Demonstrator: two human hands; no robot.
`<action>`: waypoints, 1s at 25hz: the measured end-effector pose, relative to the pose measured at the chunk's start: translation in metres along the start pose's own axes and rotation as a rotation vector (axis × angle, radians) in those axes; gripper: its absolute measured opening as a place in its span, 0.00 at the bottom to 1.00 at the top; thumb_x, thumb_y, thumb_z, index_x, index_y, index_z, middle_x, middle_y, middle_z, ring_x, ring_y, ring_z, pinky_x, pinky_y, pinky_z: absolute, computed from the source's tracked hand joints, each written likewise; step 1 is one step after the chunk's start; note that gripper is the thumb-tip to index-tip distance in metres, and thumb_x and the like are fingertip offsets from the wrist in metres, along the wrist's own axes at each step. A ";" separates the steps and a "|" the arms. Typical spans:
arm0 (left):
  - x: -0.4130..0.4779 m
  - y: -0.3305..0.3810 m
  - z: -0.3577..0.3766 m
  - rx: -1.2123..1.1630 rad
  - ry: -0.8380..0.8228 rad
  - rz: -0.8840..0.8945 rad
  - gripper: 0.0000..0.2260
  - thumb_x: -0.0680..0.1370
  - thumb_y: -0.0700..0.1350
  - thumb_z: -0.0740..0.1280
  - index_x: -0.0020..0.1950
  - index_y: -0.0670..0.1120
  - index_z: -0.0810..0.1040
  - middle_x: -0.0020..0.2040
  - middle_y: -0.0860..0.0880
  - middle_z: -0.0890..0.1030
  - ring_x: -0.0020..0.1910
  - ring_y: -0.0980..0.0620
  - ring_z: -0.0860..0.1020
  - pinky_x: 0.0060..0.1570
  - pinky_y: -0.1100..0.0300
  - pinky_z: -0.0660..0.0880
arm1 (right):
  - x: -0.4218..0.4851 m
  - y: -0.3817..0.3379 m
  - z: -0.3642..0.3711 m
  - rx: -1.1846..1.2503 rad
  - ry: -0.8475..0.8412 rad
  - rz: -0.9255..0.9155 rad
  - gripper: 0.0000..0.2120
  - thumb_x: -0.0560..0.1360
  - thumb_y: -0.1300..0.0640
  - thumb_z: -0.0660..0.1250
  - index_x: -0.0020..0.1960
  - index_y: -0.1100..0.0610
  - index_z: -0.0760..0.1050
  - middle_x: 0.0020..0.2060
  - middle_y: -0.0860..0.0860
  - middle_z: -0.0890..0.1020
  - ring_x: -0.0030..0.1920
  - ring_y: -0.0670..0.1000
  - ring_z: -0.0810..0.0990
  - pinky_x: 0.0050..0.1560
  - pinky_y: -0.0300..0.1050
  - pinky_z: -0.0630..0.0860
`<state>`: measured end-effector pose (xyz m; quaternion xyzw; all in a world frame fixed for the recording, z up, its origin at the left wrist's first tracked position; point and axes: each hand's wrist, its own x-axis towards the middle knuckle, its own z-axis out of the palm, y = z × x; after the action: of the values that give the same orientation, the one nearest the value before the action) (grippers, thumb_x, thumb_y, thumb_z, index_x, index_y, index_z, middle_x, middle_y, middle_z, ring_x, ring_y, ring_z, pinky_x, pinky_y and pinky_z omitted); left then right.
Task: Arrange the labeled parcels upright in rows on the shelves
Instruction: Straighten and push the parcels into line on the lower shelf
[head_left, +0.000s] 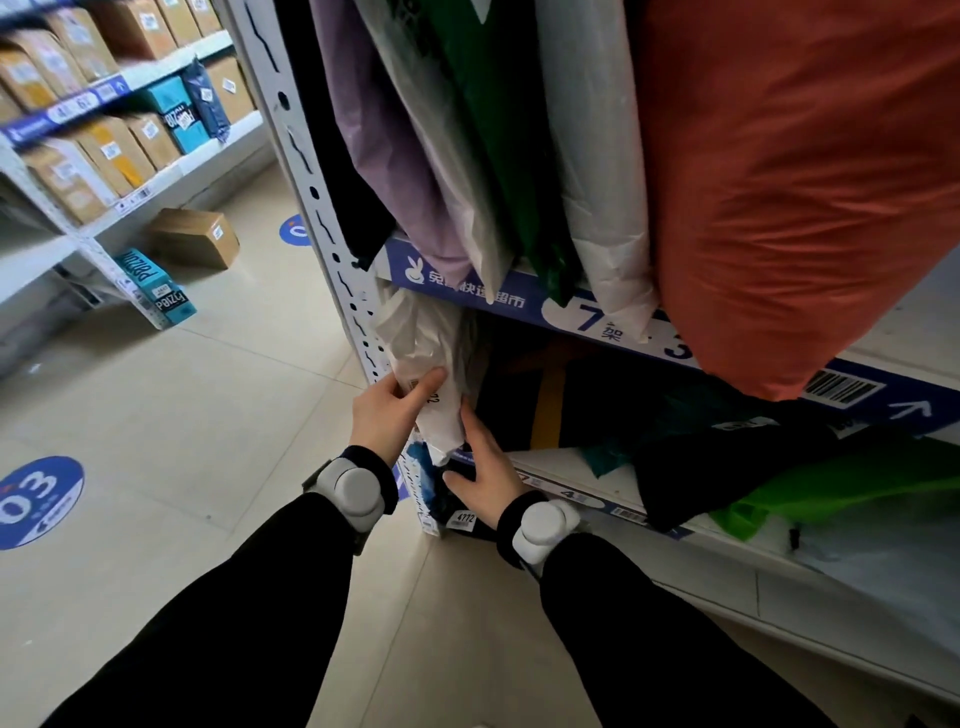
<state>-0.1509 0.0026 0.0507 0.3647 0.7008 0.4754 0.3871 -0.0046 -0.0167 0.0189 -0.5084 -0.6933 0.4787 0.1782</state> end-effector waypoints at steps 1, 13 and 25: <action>0.002 0.000 -0.003 0.038 0.025 -0.002 0.21 0.63 0.66 0.73 0.34 0.48 0.80 0.35 0.49 0.82 0.37 0.50 0.79 0.47 0.47 0.81 | 0.000 0.000 0.003 -0.004 0.011 -0.005 0.42 0.72 0.60 0.65 0.75 0.43 0.43 0.77 0.46 0.55 0.73 0.50 0.64 0.72 0.44 0.63; 0.012 0.013 -0.003 0.181 0.011 -0.066 0.33 0.66 0.68 0.69 0.33 0.35 0.81 0.31 0.38 0.83 0.37 0.45 0.82 0.50 0.50 0.79 | 0.013 -0.008 0.010 -0.040 0.077 -0.031 0.41 0.74 0.63 0.61 0.76 0.49 0.39 0.78 0.48 0.45 0.76 0.52 0.57 0.72 0.38 0.58; 0.003 0.017 -0.008 0.298 0.013 -0.044 0.51 0.55 0.81 0.61 0.38 0.30 0.79 0.37 0.33 0.82 0.39 0.38 0.81 0.49 0.44 0.79 | 0.004 -0.008 -0.007 0.027 0.055 -0.045 0.40 0.74 0.66 0.61 0.76 0.45 0.45 0.77 0.46 0.52 0.70 0.54 0.69 0.68 0.47 0.71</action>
<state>-0.1565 0.0068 0.0679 0.3998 0.7739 0.3598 0.3343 -0.0056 -0.0103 0.0280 -0.5034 -0.6928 0.4696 0.2145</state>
